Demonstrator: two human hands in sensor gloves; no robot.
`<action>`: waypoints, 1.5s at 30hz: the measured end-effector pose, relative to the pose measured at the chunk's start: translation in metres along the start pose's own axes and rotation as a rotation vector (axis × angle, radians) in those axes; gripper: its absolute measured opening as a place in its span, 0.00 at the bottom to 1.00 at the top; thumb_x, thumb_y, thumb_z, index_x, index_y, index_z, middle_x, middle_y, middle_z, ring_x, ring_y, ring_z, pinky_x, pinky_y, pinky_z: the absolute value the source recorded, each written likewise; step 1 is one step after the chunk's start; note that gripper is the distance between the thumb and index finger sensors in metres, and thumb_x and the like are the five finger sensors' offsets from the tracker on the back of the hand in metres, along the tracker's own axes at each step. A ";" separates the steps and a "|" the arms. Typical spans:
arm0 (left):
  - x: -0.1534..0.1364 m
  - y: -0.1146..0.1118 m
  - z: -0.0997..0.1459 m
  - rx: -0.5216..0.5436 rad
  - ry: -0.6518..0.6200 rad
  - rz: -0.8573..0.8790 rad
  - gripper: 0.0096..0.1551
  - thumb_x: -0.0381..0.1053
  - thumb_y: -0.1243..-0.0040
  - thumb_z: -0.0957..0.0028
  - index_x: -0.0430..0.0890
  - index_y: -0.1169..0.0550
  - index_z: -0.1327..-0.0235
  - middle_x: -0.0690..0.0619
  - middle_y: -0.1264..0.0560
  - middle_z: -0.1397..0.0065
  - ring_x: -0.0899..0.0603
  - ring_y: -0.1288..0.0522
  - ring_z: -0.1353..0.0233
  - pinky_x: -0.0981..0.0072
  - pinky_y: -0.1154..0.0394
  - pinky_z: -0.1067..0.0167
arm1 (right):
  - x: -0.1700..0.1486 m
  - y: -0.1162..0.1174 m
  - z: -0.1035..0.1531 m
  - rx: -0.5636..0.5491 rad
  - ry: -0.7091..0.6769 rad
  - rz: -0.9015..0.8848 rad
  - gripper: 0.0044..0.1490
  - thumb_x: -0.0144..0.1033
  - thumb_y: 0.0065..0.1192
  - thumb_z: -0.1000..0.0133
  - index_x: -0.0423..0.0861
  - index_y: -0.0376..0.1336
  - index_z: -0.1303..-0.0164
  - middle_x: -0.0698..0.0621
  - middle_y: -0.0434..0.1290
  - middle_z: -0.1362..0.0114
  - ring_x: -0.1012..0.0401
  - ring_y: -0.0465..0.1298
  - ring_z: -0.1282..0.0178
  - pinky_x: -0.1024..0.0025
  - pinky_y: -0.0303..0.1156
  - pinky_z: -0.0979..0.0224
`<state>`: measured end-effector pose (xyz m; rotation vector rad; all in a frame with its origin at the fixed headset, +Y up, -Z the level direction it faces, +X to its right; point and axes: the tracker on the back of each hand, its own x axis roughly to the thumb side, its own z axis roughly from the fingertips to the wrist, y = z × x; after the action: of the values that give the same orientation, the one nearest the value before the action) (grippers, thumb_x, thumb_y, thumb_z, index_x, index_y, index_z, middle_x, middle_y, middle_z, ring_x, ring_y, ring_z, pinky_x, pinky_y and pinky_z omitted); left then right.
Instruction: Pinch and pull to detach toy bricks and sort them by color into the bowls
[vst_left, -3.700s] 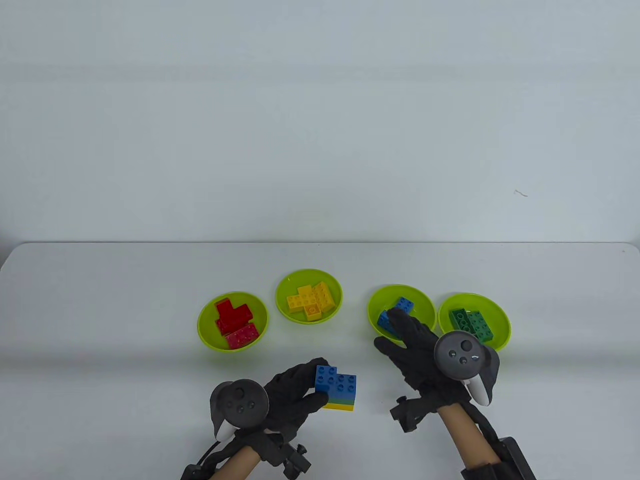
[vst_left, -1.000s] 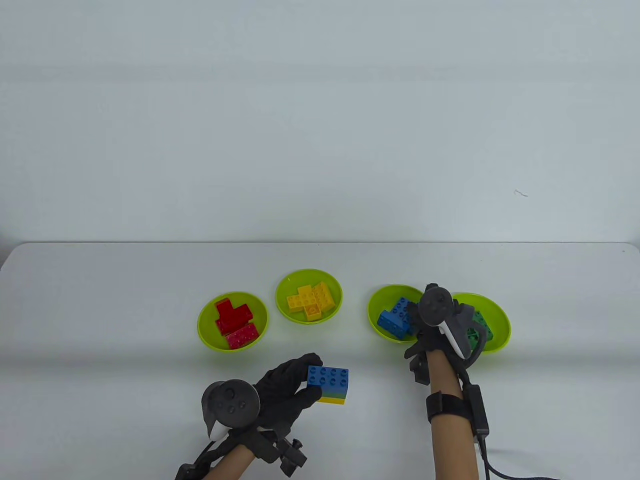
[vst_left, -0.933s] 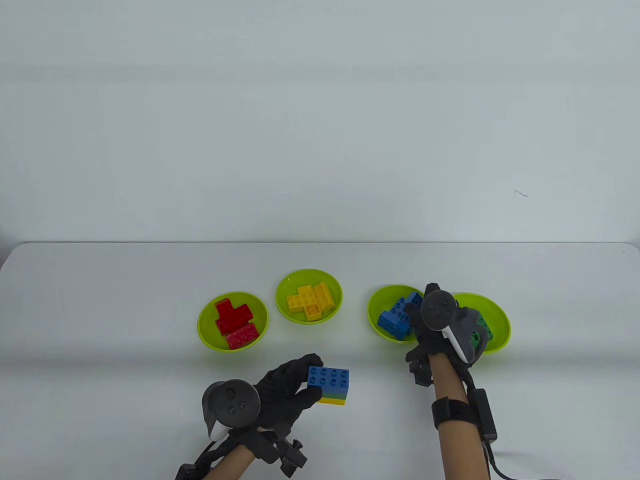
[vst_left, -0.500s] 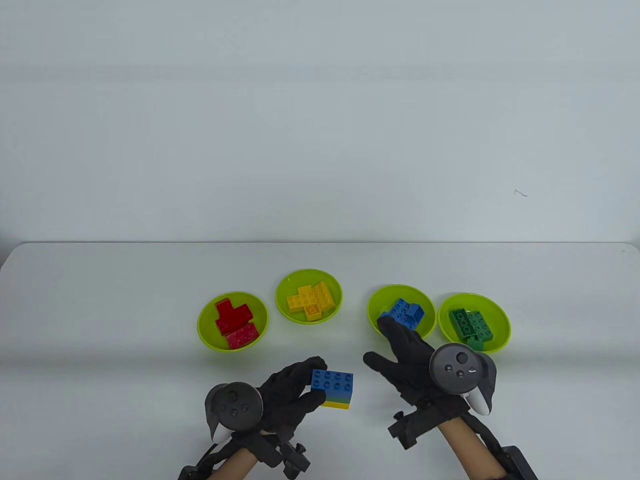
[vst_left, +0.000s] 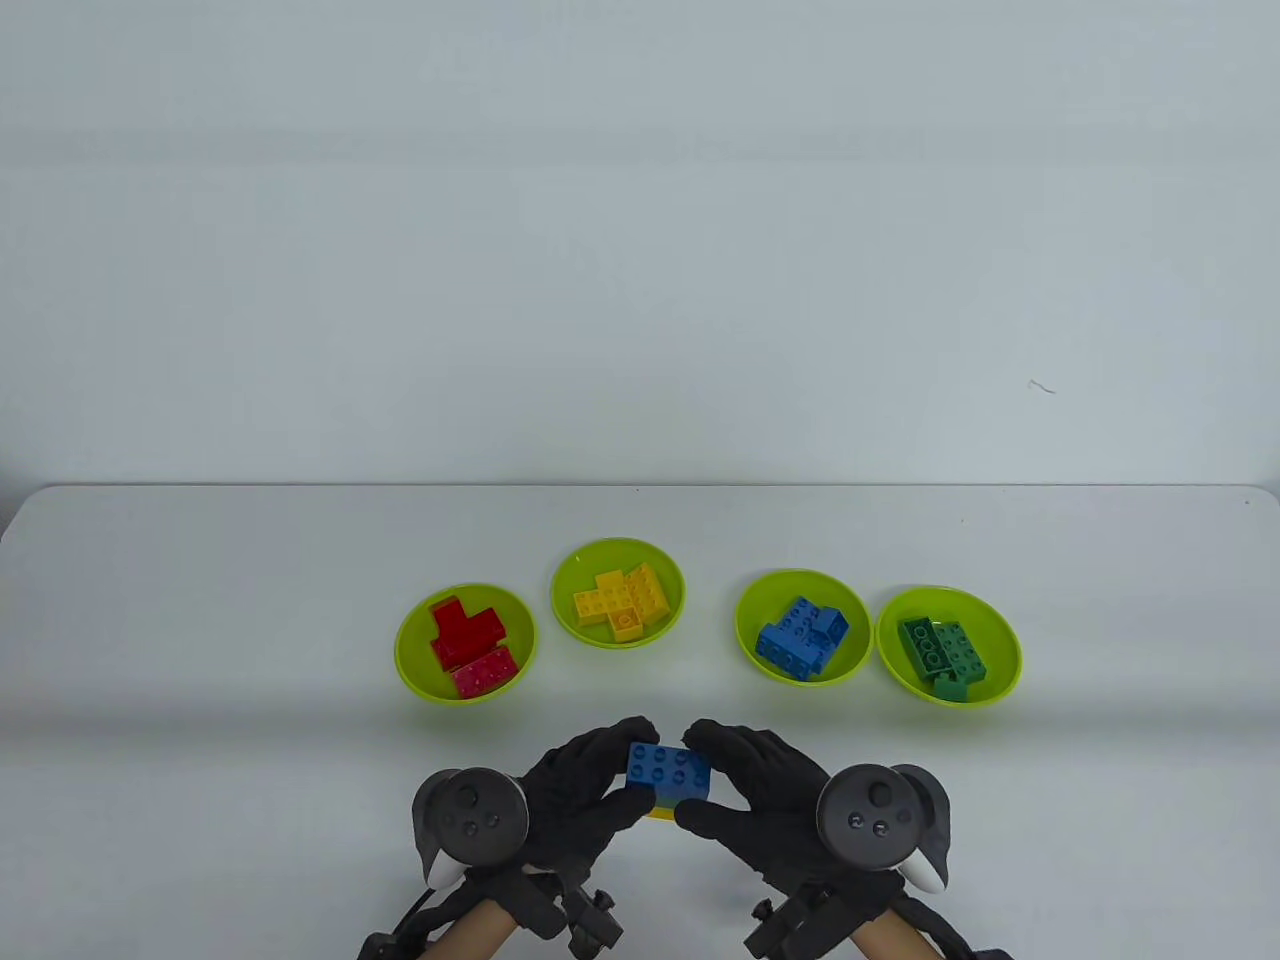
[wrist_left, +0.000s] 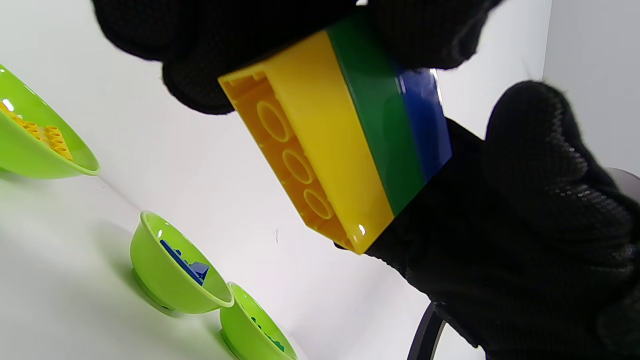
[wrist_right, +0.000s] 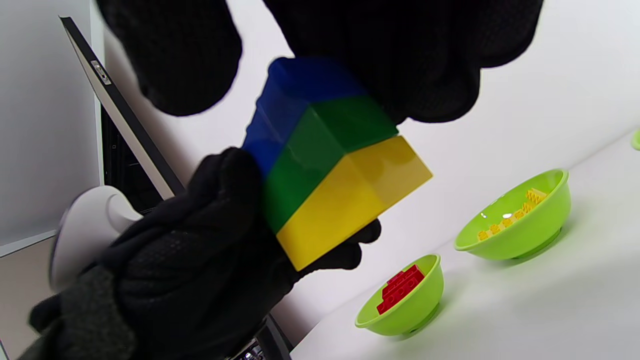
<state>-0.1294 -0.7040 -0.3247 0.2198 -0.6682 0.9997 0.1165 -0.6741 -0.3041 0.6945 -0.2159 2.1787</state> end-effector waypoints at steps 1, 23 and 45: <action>0.000 0.000 0.000 -0.003 0.000 0.001 0.40 0.55 0.44 0.50 0.32 0.30 0.31 0.33 0.25 0.35 0.31 0.24 0.36 0.40 0.31 0.37 | 0.000 0.001 0.001 -0.012 -0.003 0.010 0.44 0.51 0.65 0.44 0.35 0.61 0.25 0.34 0.70 0.28 0.40 0.73 0.33 0.42 0.62 0.26; 0.005 -0.012 0.002 -0.045 -0.008 0.024 0.41 0.55 0.42 0.50 0.30 0.31 0.32 0.31 0.25 0.35 0.29 0.25 0.36 0.37 0.32 0.39 | 0.001 -0.001 0.004 -0.077 -0.039 0.095 0.38 0.45 0.70 0.48 0.39 0.65 0.31 0.39 0.74 0.33 0.44 0.76 0.36 0.44 0.65 0.28; 0.014 -0.009 0.000 -0.059 -0.131 -0.160 0.40 0.56 0.43 0.52 0.30 0.28 0.35 0.33 0.22 0.39 0.32 0.22 0.40 0.39 0.29 0.40 | 0.001 -0.003 0.003 -0.040 -0.010 0.051 0.37 0.43 0.71 0.51 0.37 0.68 0.35 0.37 0.76 0.37 0.45 0.77 0.40 0.42 0.66 0.29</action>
<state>-0.1169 -0.6986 -0.3149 0.2847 -0.7861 0.8164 0.1192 -0.6726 -0.3014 0.6846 -0.2847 2.2140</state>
